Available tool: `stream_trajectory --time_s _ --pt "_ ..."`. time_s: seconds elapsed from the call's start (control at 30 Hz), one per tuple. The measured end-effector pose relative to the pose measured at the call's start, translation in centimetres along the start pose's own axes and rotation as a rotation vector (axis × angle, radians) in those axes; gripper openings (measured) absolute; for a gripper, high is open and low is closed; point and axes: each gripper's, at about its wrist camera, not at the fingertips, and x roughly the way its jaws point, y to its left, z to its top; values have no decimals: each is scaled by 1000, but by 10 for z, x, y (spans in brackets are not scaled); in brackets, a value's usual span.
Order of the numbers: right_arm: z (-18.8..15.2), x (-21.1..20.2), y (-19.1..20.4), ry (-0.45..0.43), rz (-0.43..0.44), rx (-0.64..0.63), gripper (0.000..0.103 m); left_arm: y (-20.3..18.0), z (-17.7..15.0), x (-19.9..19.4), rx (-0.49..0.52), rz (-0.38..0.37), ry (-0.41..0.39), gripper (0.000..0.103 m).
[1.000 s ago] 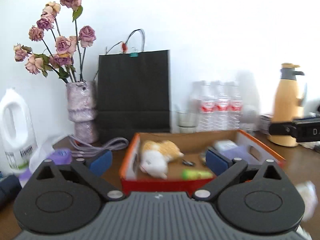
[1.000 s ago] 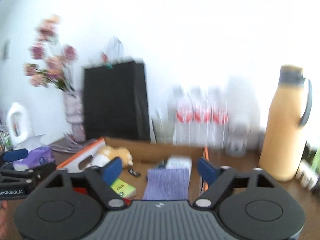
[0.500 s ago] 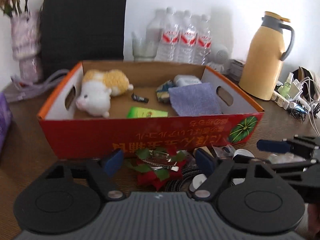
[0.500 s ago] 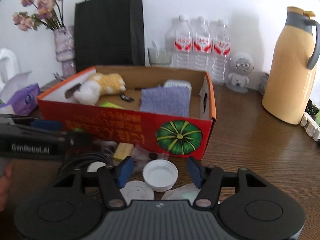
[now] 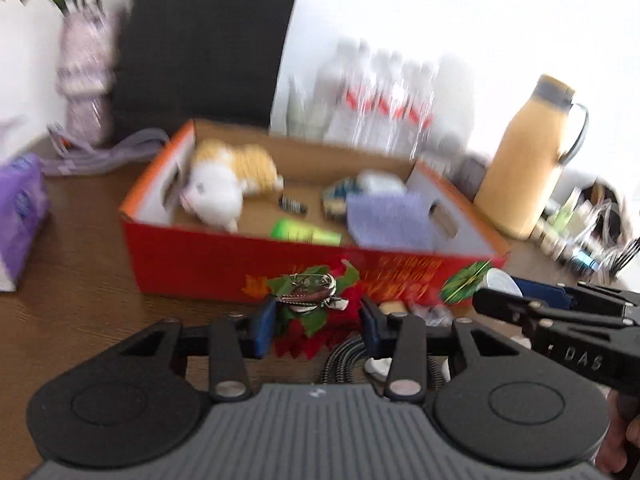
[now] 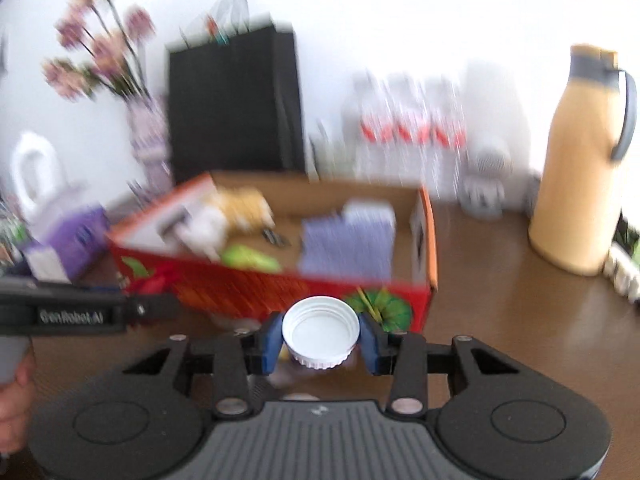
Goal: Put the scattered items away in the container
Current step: 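Grasp the red flower ornament with the left tool while the right tool grasps a white bottle cap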
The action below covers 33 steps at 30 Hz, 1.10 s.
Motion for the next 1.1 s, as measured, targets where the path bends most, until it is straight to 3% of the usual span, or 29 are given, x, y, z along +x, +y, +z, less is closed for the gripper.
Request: stream_trajectory --time_s 0.1,0.2,0.37,0.53,0.67,0.8,0.97,1.1 --pt "3 -34 17 -121 26 -30 39 -4 -12 -40 34 9 -116 46" --pt "-6 -59 35 -190 51 -53 39 2 -30 -64 -19 -25 -99 45" --pt "-34 -78 55 -178 116 -28 39 0 -54 -102 -32 -41 -143 45" --pt "-37 -85 62 -160 106 -34 39 6 -29 -101 -45 -88 -150 45" --pt "-3 -83 48 -191 83 -45 39 15 21 -61 -10 -79 -116 45" --pt "55 -51 33 -193 57 -94 39 13 84 8 30 -22 -31 45" --pt "131 35 14 -33 59 -107 39 7 130 114 72 28 129 45" --pt "154 104 -9 93 42 -42 39 11 140 190 13 43 262 45"
